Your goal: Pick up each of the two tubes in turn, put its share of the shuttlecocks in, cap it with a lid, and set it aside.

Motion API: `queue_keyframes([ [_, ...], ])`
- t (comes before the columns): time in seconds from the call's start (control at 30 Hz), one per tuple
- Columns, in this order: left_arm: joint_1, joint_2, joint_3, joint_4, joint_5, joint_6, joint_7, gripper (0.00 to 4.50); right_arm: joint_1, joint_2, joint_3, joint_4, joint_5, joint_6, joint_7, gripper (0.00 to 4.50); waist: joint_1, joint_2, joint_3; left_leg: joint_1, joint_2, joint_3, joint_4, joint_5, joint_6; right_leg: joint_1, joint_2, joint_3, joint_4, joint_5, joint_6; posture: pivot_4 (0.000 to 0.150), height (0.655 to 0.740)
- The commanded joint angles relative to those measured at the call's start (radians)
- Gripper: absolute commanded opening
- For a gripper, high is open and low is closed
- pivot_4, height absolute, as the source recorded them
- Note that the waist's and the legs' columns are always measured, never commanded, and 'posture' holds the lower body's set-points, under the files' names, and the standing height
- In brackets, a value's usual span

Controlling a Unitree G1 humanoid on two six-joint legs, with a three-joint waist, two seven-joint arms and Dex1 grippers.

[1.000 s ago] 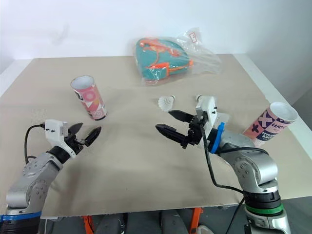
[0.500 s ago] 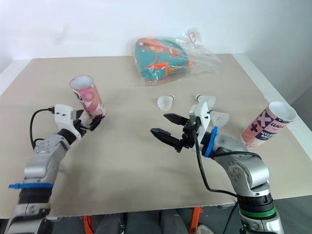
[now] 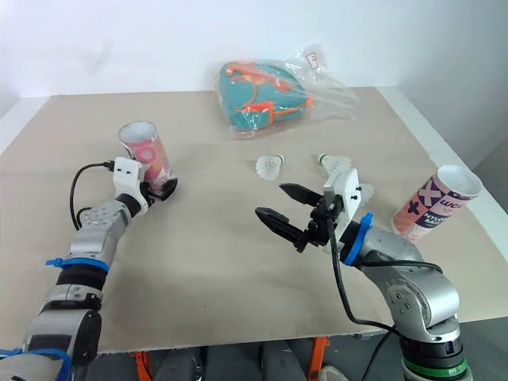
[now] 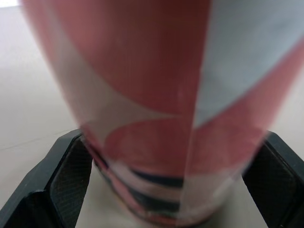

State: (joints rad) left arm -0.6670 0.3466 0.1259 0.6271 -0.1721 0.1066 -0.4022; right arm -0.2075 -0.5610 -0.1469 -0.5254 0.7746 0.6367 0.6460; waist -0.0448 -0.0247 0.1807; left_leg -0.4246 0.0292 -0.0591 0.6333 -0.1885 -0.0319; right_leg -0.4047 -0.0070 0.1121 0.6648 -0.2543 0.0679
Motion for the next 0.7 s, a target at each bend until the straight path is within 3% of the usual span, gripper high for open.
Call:
queue_keyframes([
  [0.03, -0.047, -0.01, -0.006, 0.029, 0.013, -0.051, -0.013, 4.5, 0.002, -0.013, -0.032, -0.053, 0.023, -0.005, -0.011, 4.35, 0.0, 0.0, 0.0, 0.0, 0.0, 0.0, 0.0, 0.0, 0.0, 0.0, 0.0, 0.0, 0.0, 0.0, 0.0, 0.15, 0.7387],
  [0.27, -0.077, -0.013, 0.006, 0.096, 0.021, -0.085, 0.004, 4.5, 0.019, -0.026, -0.039, -0.066, 0.03, -0.001, -0.024, 4.35, 0.0, 0.0, 0.0, 0.0, 0.0, 0.0, 0.0, 0.0, 0.0, 0.0, 0.0, 0.0, 0.0, 0.0, 0.0, 0.15, 0.7387],
  [0.43, -0.074, -0.008, 0.015, 0.101, 0.016, -0.093, 0.01, 3.12, 0.017, -0.033, -0.037, -0.062, 0.035, 0.0, -0.024, 4.5, 0.0, 0.0, 0.0, 0.0, 0.0, 0.0, 0.0, 0.0, 0.0, 0.0, 0.0, 0.0, 0.0, 0.0, 0.0, 0.15, 0.7387],
  [0.7, -0.032, -0.003, 0.021, 0.031, 0.007, -0.087, -0.004, 3.12, -0.012, -0.036, -0.003, -0.03, 0.005, -0.001, -0.027, 4.5, -0.001, 0.0, 0.0, 0.0, 0.0, 0.0, 0.0, 0.0, 0.0, 0.0, 0.0, 0.0, 0.0, 0.0, 0.0, 0.15, 0.7387],
])
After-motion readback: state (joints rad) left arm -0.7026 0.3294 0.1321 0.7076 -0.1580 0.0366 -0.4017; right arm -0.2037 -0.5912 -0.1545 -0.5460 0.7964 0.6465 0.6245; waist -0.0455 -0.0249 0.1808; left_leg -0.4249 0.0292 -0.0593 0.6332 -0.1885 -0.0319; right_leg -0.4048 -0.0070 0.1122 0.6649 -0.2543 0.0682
